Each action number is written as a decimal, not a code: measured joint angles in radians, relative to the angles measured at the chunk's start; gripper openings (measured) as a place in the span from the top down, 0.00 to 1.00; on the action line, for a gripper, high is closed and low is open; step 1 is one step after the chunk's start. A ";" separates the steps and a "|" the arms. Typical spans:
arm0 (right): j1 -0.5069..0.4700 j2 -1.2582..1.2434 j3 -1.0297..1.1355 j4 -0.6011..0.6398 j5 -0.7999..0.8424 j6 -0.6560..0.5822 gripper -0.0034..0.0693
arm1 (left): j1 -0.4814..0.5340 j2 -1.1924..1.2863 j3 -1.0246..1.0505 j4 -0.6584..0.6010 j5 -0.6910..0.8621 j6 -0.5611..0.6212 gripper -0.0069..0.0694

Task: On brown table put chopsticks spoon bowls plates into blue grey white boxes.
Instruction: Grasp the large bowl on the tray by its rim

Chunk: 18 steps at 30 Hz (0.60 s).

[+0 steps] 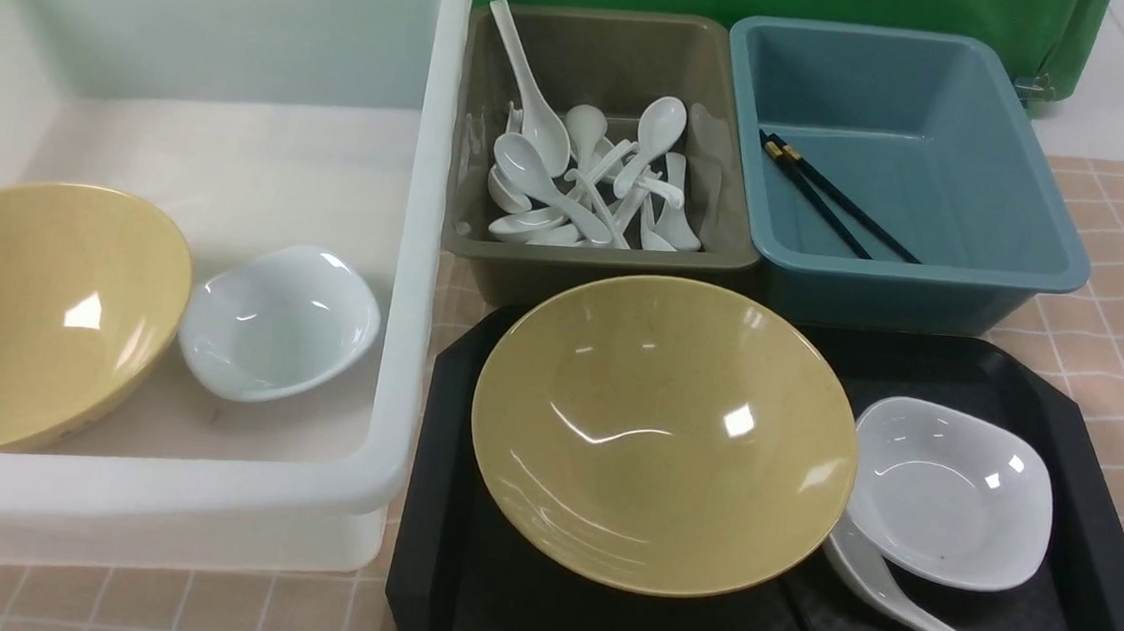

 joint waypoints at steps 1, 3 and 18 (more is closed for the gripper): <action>0.000 0.000 0.000 -0.001 -0.005 0.000 0.63 | 0.000 0.000 0.000 0.000 -0.013 -0.002 0.91; 0.000 0.000 0.000 -0.001 -0.057 0.014 0.63 | 0.000 0.000 0.000 0.000 -0.117 -0.020 0.91; 0.000 0.334 -0.294 -0.003 0.174 -0.091 0.90 | -0.001 0.447 -0.530 0.168 0.516 -0.180 0.91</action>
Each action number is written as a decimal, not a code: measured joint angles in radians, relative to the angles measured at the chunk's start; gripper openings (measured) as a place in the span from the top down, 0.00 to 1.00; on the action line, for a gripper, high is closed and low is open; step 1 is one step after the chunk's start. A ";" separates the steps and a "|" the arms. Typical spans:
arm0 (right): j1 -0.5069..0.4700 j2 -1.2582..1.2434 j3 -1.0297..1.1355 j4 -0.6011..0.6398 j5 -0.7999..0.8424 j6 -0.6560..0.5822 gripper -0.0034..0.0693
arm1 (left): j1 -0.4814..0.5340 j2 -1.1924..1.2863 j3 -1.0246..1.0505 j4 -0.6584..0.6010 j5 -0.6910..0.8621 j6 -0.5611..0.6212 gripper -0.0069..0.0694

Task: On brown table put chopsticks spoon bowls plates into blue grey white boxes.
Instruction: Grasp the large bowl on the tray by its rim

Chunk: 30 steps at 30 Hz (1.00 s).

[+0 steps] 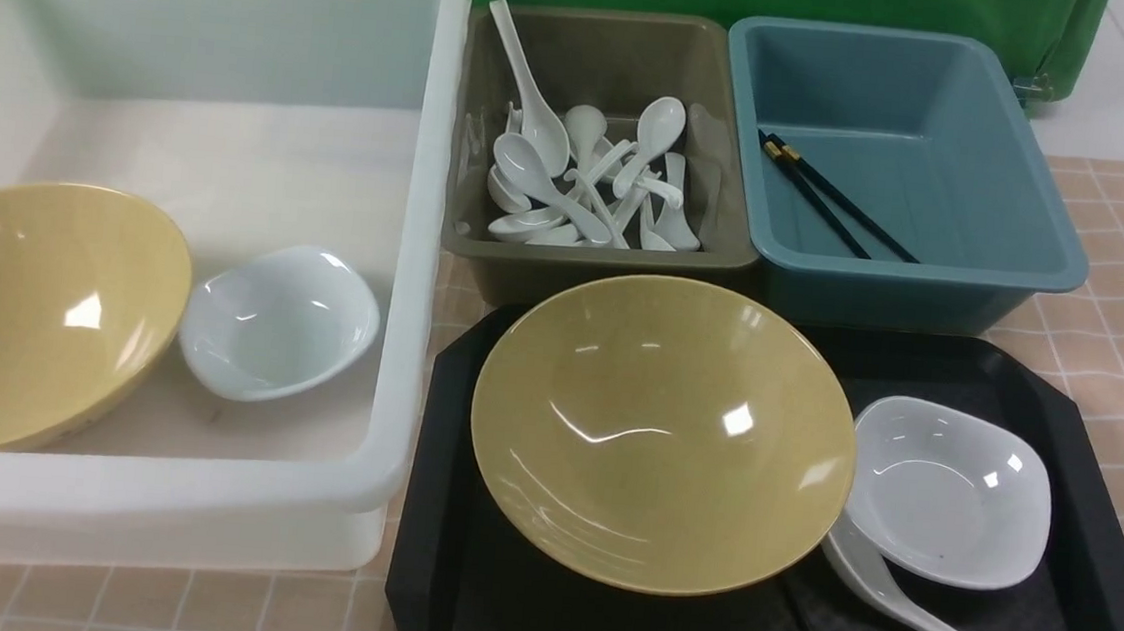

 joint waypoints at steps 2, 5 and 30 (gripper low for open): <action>0.000 0.080 -0.001 -0.001 0.064 -0.033 0.90 | -0.022 0.107 -0.007 -0.014 0.054 -0.076 0.91; 0.004 0.225 -0.004 -0.002 0.235 -0.012 0.90 | -0.109 0.242 -0.063 -0.019 0.207 -0.162 0.91; 0.469 0.564 -0.171 0.252 0.731 -0.450 0.90 | -0.680 1.326 -0.958 -0.359 1.055 0.284 0.91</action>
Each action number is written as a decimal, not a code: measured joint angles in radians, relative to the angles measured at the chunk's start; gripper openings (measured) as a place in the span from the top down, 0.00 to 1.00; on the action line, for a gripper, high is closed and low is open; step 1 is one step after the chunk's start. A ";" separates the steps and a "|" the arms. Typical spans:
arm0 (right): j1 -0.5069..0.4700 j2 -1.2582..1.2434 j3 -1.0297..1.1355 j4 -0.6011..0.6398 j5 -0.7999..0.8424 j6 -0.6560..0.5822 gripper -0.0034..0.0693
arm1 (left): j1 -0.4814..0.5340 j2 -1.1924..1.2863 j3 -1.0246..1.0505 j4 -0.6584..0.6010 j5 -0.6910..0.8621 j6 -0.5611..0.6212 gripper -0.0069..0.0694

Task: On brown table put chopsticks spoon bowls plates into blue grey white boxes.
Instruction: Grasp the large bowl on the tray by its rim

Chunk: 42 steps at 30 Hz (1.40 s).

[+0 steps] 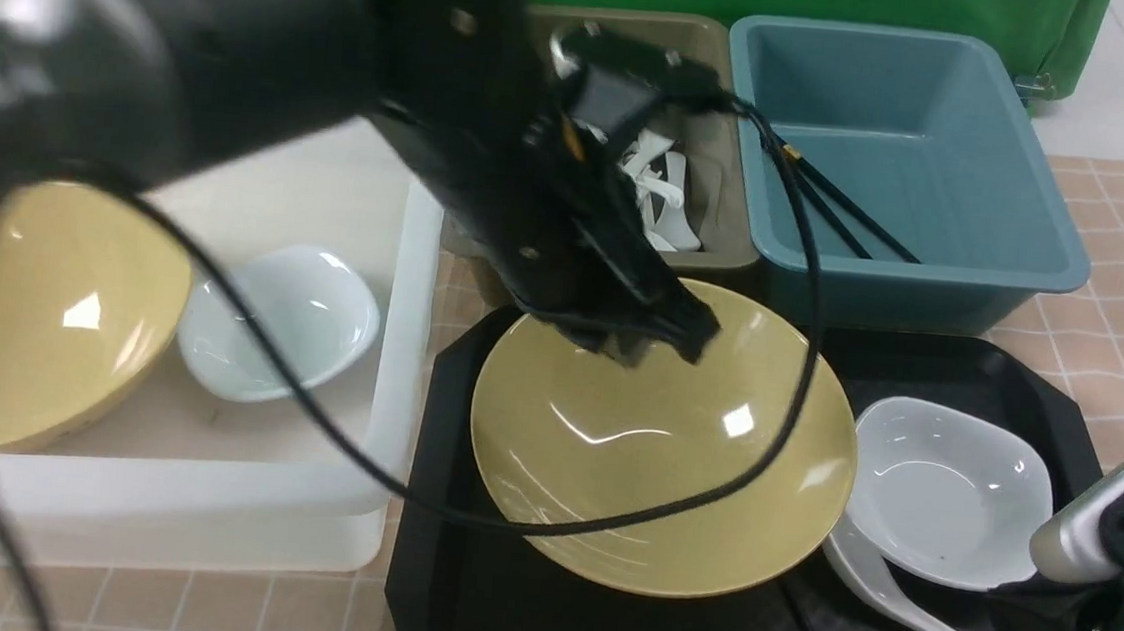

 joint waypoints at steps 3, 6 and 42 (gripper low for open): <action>0.000 0.000 0.000 0.001 -0.008 0.000 0.90 | -0.002 0.101 -0.007 -0.115 0.003 0.003 0.91; 0.000 0.000 0.000 0.003 -0.009 -0.001 0.90 | -0.019 0.185 -0.007 -0.241 0.007 0.050 0.91; 0.000 0.000 0.000 0.004 -0.017 0.001 0.89 | 0.049 0.228 -0.176 0.290 0.158 -0.082 0.34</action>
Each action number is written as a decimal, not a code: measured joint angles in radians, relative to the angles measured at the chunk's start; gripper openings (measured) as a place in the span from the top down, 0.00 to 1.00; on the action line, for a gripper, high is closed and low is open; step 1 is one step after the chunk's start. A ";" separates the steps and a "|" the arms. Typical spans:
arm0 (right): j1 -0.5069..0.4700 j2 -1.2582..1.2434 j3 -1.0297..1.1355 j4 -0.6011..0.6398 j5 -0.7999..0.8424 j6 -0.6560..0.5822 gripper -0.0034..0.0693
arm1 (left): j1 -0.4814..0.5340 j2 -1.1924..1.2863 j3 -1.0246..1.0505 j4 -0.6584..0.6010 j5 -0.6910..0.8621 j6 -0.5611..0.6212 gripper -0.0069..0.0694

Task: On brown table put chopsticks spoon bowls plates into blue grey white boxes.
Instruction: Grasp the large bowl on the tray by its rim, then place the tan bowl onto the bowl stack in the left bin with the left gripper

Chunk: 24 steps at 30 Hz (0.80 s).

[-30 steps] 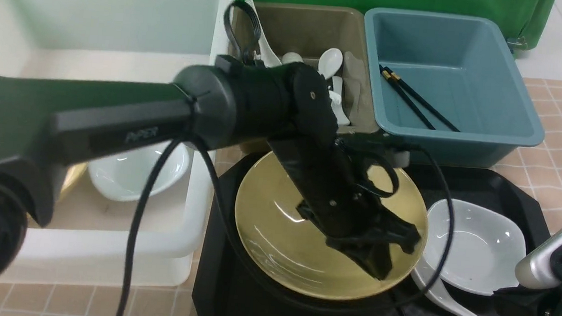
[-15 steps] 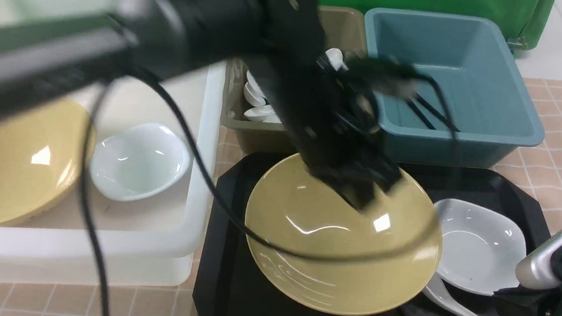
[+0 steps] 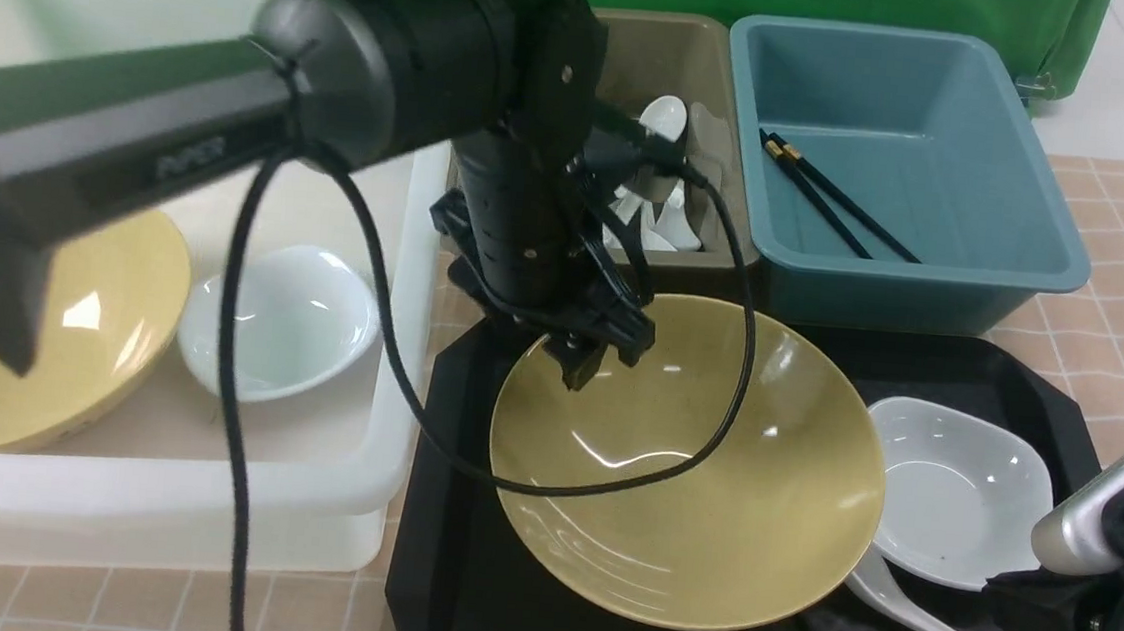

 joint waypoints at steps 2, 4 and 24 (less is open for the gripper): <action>0.000 0.000 0.000 0.000 -0.001 0.000 0.89 | 0.000 0.024 0.000 0.000 -0.003 -0.002 0.33; 0.000 0.000 0.000 0.000 -0.002 0.000 0.89 | 0.000 0.046 0.000 0.001 -0.004 -0.002 0.34; 0.000 0.000 0.000 0.000 -0.002 0.008 0.89 | -0.001 -0.206 0.004 -0.179 -0.032 0.126 0.90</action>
